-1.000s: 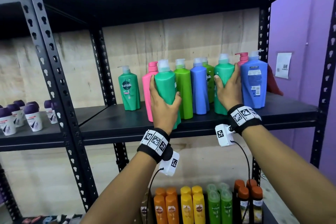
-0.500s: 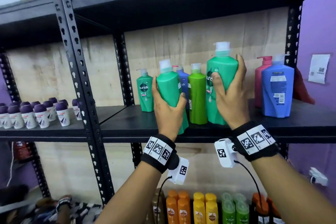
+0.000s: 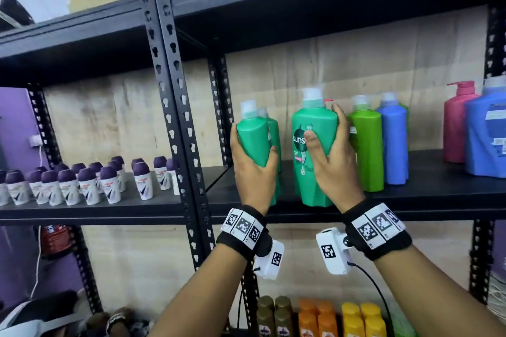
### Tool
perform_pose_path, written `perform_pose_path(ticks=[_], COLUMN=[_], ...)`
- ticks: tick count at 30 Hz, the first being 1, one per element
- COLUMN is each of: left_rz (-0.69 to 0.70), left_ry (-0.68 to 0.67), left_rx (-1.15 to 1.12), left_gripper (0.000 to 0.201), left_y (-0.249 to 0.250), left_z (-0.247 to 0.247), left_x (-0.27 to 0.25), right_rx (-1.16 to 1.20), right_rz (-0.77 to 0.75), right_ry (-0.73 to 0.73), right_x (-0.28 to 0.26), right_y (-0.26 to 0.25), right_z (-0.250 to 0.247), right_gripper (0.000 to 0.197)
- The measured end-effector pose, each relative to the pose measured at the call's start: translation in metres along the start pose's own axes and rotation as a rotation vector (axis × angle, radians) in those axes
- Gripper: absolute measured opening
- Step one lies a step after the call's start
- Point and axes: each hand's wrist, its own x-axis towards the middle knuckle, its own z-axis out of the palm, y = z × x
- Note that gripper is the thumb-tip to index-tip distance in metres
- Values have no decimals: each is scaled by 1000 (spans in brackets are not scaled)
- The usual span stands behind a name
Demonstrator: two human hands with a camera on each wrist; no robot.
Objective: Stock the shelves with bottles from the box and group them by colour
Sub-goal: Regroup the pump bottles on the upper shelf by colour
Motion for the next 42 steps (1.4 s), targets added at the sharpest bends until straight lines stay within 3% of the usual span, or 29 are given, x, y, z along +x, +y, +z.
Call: perform_pose_path(ticks=[11, 23, 32, 37, 42], left_rz=[-13, -132, -431, -442, -404], left_ry=[-80, -171, -369, -367, -308], left_rx=[-22, -199, -277, -271, -175], left_gripper=[93, 76, 67, 66, 79], left_y=[-57, -92, -106, -109, -109], left_z=[-40, -43, -53, -51, -49], left_x=[31, 42, 46, 44, 43], right_rx=[-74, -41, 32, 16, -23], right_rz=[58, 289, 488, 511, 486], right_ry=[-49, -216, -181, -197, -289], right_x=[-30, -7, -16, -21, -22], right_y=[0, 30, 57, 59, 51], right_z=[81, 102, 101, 99, 97], right_gripper=[70, 74, 49, 36, 66])
